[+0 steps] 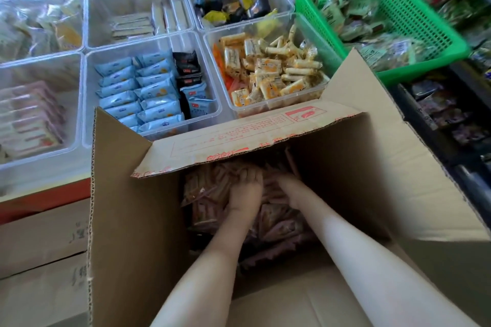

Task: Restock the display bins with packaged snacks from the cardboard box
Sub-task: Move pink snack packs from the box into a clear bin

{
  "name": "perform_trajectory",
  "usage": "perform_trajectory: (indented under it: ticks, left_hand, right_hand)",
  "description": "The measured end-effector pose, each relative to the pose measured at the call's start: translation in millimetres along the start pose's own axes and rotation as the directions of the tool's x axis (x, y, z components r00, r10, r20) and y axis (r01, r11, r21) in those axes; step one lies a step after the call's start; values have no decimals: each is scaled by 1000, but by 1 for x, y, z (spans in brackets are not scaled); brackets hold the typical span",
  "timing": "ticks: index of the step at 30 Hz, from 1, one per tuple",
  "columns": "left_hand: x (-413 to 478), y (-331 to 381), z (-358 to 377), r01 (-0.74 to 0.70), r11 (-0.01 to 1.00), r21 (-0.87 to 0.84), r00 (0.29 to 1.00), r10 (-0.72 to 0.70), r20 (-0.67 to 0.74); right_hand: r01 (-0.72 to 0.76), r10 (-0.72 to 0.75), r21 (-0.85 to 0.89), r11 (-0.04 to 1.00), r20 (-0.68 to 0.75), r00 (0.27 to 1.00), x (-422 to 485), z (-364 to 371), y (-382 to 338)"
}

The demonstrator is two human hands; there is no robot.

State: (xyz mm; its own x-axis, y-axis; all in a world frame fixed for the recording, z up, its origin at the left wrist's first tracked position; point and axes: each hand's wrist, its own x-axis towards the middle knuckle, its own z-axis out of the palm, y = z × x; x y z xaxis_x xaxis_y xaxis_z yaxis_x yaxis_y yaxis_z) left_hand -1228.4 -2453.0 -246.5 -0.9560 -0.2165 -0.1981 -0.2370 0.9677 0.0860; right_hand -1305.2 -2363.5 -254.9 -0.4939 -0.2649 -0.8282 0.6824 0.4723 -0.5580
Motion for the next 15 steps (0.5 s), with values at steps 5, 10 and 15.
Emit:
perform_trajectory:
  ticks: [5,10,15]
  left_hand:
    - [-34,36,-30,-100,995,24,984,103,-147]
    - [-86,59,-56,-151,988,-11,965,145,-216]
    - [-141,69,-85,-237,956,-173,881,136,-453]
  right_hand:
    - [32,-40,454,890,8,999,-31,-13,3]
    - [154,-120,332,931,-122,985,-82,-20,12]
    - [330,-285,400,855,-170,943,-149,-23,26]
